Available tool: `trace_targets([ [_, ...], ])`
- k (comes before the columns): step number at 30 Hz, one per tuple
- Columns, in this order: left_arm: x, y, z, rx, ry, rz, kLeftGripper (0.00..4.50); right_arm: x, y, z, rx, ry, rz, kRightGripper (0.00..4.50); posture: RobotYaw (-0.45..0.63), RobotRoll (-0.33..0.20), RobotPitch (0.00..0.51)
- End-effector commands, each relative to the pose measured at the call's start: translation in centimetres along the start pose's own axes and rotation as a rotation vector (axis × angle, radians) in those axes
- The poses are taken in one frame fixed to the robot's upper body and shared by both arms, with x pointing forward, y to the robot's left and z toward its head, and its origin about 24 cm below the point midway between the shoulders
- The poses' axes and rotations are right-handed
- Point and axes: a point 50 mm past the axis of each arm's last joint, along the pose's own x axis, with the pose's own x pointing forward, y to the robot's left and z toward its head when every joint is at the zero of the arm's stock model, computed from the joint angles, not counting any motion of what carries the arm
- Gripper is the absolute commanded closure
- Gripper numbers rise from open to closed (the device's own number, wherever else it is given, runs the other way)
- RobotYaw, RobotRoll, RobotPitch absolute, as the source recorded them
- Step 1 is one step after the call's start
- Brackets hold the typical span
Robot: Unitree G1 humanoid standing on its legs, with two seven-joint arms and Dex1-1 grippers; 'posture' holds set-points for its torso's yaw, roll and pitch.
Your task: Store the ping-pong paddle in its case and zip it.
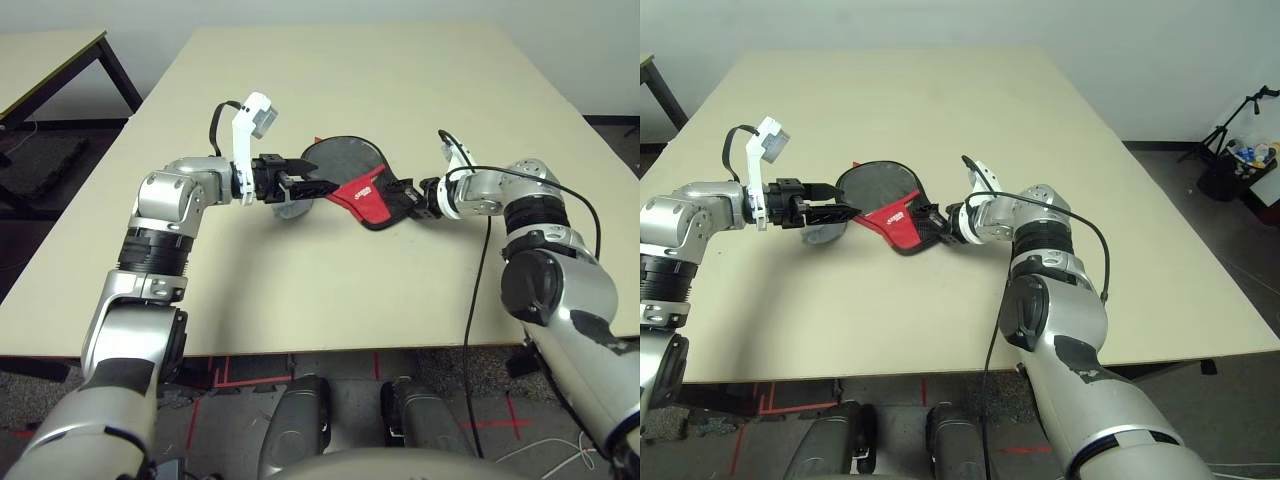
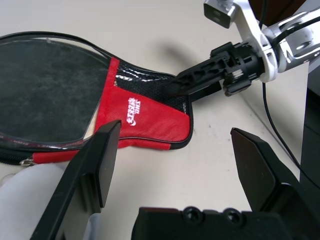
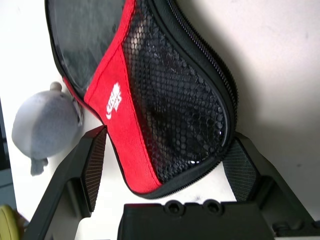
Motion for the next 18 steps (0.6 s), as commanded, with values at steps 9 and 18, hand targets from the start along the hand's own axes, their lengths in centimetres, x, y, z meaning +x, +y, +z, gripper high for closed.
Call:
trace_targets([
  [9, -0.1, 0.0, -0.1, -0.003, -0.009, 0.006, 0.00, 1.2, 0.1, -0.9, 0.074, 0.023, -0.019, 1.88, 0.19, 0.000, 0.099],
  [18, 0.4, 0.0, -0.2, -0.001, -0.014, 0.001, 0.00, -0.8, -0.3, -2.2, 0.081, 0.243, -0.034, 4.47, 0.16, 0.000, 0.096],
])
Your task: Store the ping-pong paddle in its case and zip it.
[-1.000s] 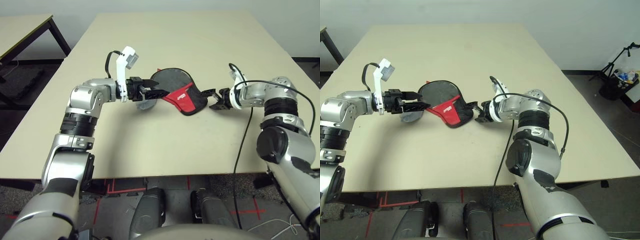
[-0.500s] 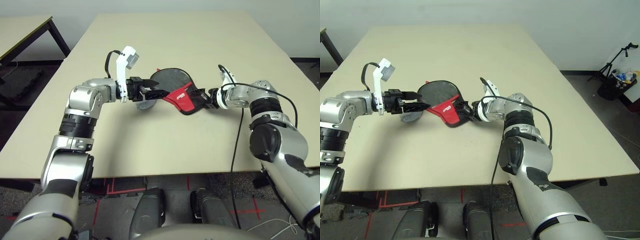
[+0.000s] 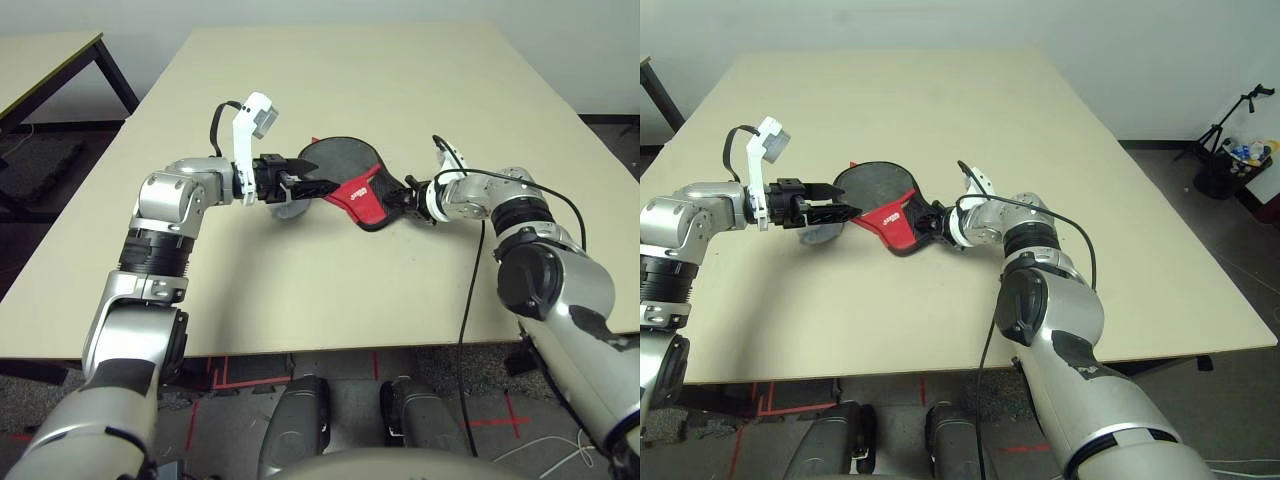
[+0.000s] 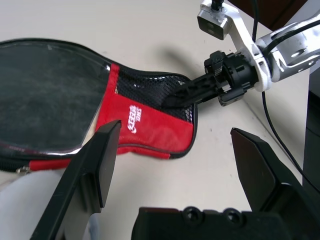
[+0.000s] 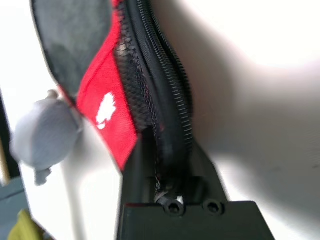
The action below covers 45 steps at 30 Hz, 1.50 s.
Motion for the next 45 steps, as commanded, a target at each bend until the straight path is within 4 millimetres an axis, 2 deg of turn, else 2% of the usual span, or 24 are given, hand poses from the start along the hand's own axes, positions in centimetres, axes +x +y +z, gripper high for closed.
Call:
trace_targets([
  [1, 0.0, 0.1, -0.1, -0.002, -0.003, 0.006, 0.00, -1.1, -1.1, -1.5, 0.007, 0.159, -0.049, 4.47, 0.16, 0.000, 0.096],
  [5, 0.2, 0.1, -0.3, -0.004, -0.003, 0.004, 0.00, -2.5, -2.6, -2.3, 0.040, 0.258, -0.069, 4.47, 0.14, 0.000, 0.099],
  [8, 0.5, 0.2, -0.7, -0.010, 0.000, 0.002, 0.00, -4.3, -3.5, -3.1, 0.201, 0.479, -0.130, 4.47, 0.11, 0.000, 0.105],
  [11, 0.7, 0.4, -0.9, -0.012, 0.004, -0.002, 0.00, -6.6, -2.9, -5.0, 0.330, 0.584, -0.187, 4.47, 0.09, 0.000, 0.110],
  [13, 0.9, 0.4, -0.9, -0.011, 0.006, -0.007, 0.00, -7.1, -2.8, -5.2, 0.343, 0.599, -0.179, 4.47, 0.08, 0.000, 0.113],
  [21, 1.5, 0.4, -0.8, -0.007, 0.006, -0.022, 0.00, -6.6, -1.4, -5.9, 0.366, 0.660, -0.130, 4.47, 0.05, 0.000, 0.124],
  [29, 1.6, 0.5, -0.6, -0.001, 0.008, -0.025, 0.00, -5.6, -1.6, -7.1, 0.422, 0.705, -0.167, 4.47, 0.05, 0.000, 0.127],
  [34, 1.5, 0.6, -0.6, 0.003, 0.012, -0.022, 0.00, -5.1, -1.0, -7.5, 0.414, 0.709, -0.164, 4.47, 0.05, 0.000, 0.125],
  [35, 1.5, 0.6, -0.6, 0.003, 0.012, -0.021, 0.00, -5.0, -0.9, -7.5, 0.413, 0.707, -0.164, 3.85, 0.05, 0.000, 0.125],
  [39, 1.6, 0.7, -0.5, 0.006, 0.011, -0.020, 0.00, -5.2, -1.4, -6.9, 0.359, 0.665, -0.228, 2.62, 0.04, 0.000, 0.122],
  [42, 1.7, 0.7, -0.5, 0.011, 0.012, -0.020, 0.00, -5.7, -1.6, -4.9, 0.197, 0.533, -0.253, 1.76, 0.04, 0.000, 0.120],
  [45, 1.7, 0.7, -0.6, 0.012, 0.012, -0.022, 0.00, -6.5, -1.1, -3.5, 0.087, 0.481, -0.248, 0.78, 0.03, 0.000, 0.117],
])
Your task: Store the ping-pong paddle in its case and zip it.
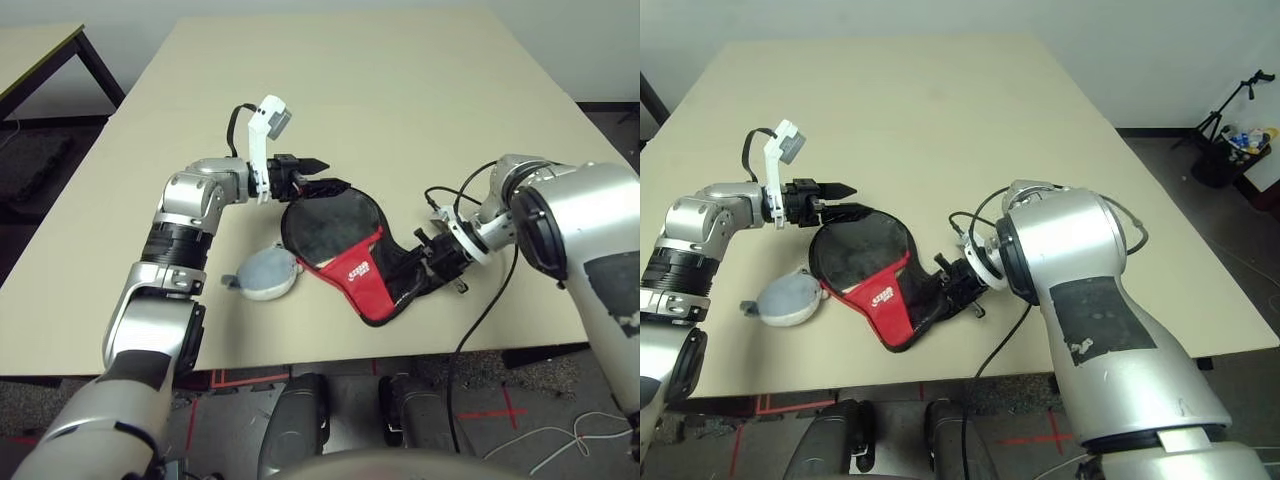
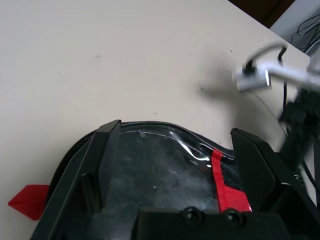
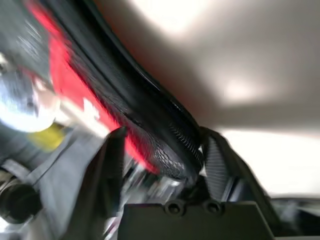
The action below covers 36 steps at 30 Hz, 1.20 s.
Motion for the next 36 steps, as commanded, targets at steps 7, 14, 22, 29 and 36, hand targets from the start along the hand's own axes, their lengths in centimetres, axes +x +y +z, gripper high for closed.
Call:
trace_targets([
  [7, 0.3, 0.3, -0.2, 0.014, 0.022, -0.004, 0.00, -3.5, 1.8, -0.3, -0.177, -0.003, 0.059, 0.03, 0.01, 0.000, 0.109],
  [14, 0.4, 0.7, 0.5, 0.037, 0.015, -0.001, 0.00, -5.6, 1.3, 4.6, -0.951, -0.389, 0.242, 0.03, 0.00, 0.000, 0.096],
  [22, -0.4, 1.0, 1.3, 0.099, 0.054, -0.013, 0.00, -2.2, 1.2, 5.1, -1.679, -0.726, 0.340, 0.03, 0.04, 0.000, 0.087],
  [29, -3.8, 0.7, 1.9, 0.185, 0.199, -0.064, 0.00, -1.0, 2.3, 3.9, -1.926, -0.518, 0.366, 0.03, 0.07, 0.000, 0.093],
  [36, -7.8, -0.3, 0.5, 0.202, 0.416, -0.116, 0.00, -0.6, 3.3, 3.6, -1.977, -0.339, 0.339, 0.03, 0.08, 0.000, 0.096],
])
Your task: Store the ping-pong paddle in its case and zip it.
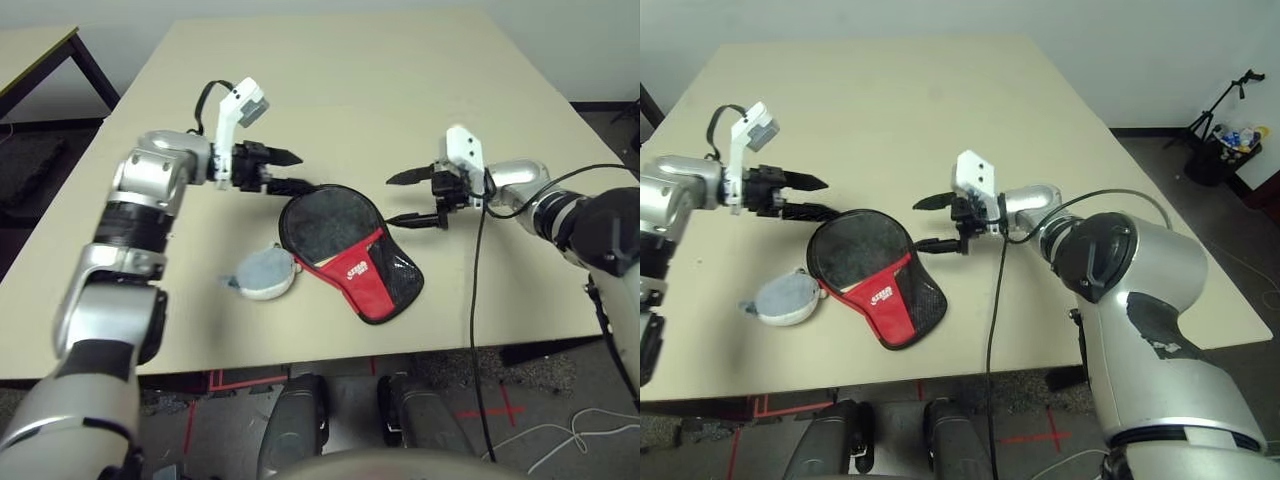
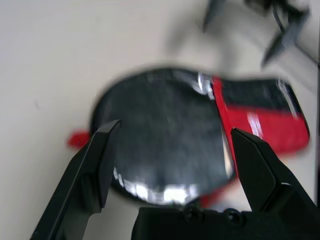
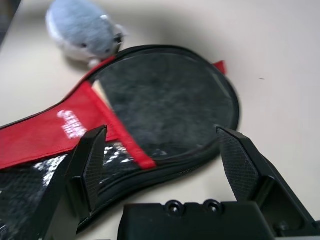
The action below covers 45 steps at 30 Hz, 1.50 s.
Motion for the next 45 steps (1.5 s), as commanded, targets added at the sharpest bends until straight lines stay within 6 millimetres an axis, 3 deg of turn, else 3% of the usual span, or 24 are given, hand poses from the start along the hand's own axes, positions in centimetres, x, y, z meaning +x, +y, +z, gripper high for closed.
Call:
trace_targets([
  [1, -0.1, -1.3, -1.1, 0.001, 0.106, -0.071, 0.00, 0.9, 0.5, -0.1, 0.022, 0.069, 0.072, 0.03, 0.08, 0.000, 0.096],
  [10, -0.1, -3.8, -3.4, -0.014, 0.283, -0.181, 0.00, 2.5, -0.3, 1.2, 0.046, 0.257, 0.089, 0.03, 0.09, 0.000, 0.092],
  [18, 0.0, -5.2, -5.9, -0.036, 0.429, -0.256, 0.00, 3.6, -0.2, 1.7, 0.023, 0.300, 0.135, 0.03, 0.09, 0.000, 0.095],
  [30, 3.1, -4.7, -6.3, -0.022, 0.369, -0.226, 0.00, 6.1, 1.2, 0.4, -0.035, 0.387, 0.248, 0.03, 0.08, 0.000, 0.107],
  [40, 3.3, -5.4, -7.3, -0.071, 0.386, -0.250, 0.00, 8.5, 1.7, 0.2, -0.079, 0.488, 0.277, 0.03, 0.11, 0.000, 0.120],
  [45, 2.8, -5.2, -8.4, -0.122, 0.432, -0.210, 1.23, 8.6, 2.3, -0.9, -0.082, 0.537, 0.299, 0.00, 0.12, 0.000, 0.127],
])
